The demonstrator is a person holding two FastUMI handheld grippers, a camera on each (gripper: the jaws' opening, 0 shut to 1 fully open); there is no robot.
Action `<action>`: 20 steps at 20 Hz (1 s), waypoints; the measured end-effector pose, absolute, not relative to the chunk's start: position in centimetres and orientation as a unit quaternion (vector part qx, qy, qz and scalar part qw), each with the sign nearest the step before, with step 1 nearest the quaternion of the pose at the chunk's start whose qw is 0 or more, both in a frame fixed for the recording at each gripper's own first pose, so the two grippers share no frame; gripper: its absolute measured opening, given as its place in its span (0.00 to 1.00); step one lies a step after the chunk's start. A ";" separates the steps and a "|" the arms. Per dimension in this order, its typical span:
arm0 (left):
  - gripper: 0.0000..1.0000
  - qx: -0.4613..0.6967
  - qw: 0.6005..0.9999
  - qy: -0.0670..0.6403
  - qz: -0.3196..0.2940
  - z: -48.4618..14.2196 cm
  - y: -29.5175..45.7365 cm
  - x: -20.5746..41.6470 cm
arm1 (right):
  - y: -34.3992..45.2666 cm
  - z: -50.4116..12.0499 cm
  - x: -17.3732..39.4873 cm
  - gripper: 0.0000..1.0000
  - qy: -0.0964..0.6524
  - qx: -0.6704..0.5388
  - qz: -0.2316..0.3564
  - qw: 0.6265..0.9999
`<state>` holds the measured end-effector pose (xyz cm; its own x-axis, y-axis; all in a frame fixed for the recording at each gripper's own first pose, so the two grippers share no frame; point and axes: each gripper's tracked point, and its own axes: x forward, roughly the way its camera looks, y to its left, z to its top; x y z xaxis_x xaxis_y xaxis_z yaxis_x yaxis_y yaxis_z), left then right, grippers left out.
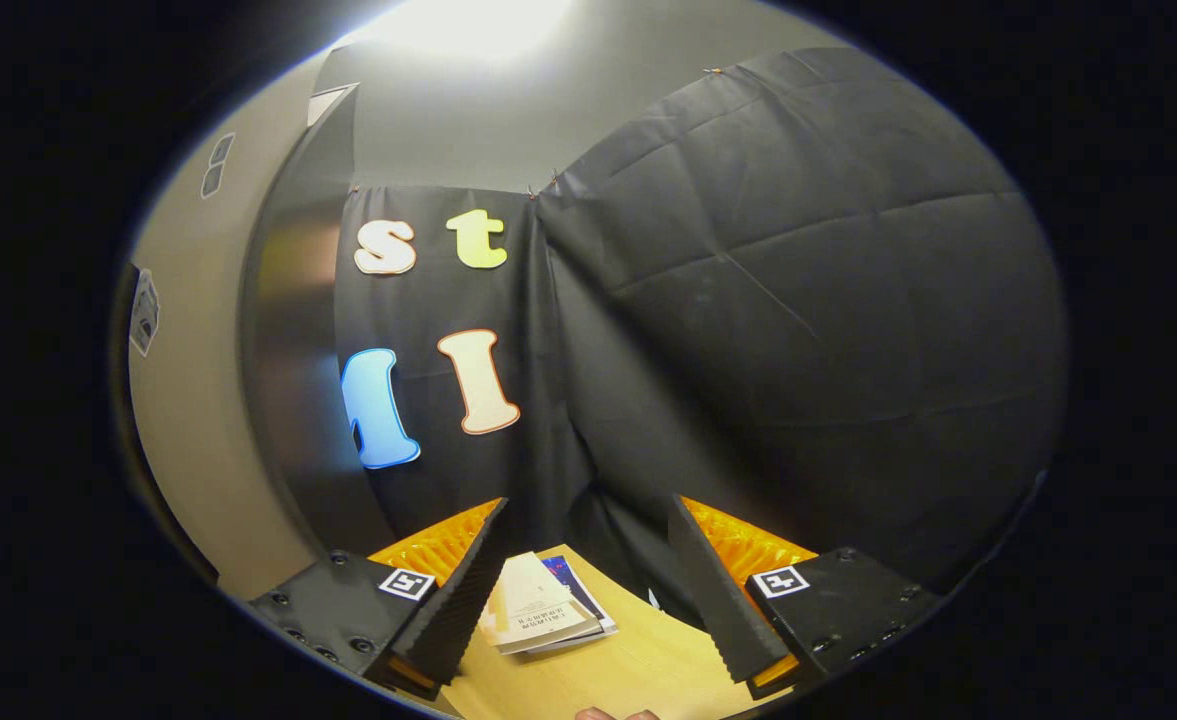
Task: Grasp the bottle in the cabinet with the left hand and place it on the coaster, then close the right door with the right hand and the left door with the left hand.
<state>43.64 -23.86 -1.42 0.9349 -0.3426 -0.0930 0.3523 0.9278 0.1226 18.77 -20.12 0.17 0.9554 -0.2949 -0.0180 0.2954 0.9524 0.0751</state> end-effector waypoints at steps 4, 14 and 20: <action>0.35 0.072 0.980 0.039 -0.180 -1.4 -24.7 42.5 | -19.5 0.2 19.5 0.99 0.006 0.050 -0.126 0.991; 0.37 0.041 0.983 0.001 -0.178 2.3 -23.0 36.5 | -18.8 0.9 18.3 1.00 0.000 0.045 -0.097 0.994; 0.36 0.038 0.985 -0.001 -0.167 2.9 -19.8 31.6 | -18.1 1.7 16.0 0.99 0.000 0.039 -0.094 0.995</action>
<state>31.62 -19.78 2.92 0.9442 -0.3292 -0.0101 0.3290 0.9414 0.0744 15.97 -18.13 1.71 0.9822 -0.1875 -0.0074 0.1875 0.9793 0.0768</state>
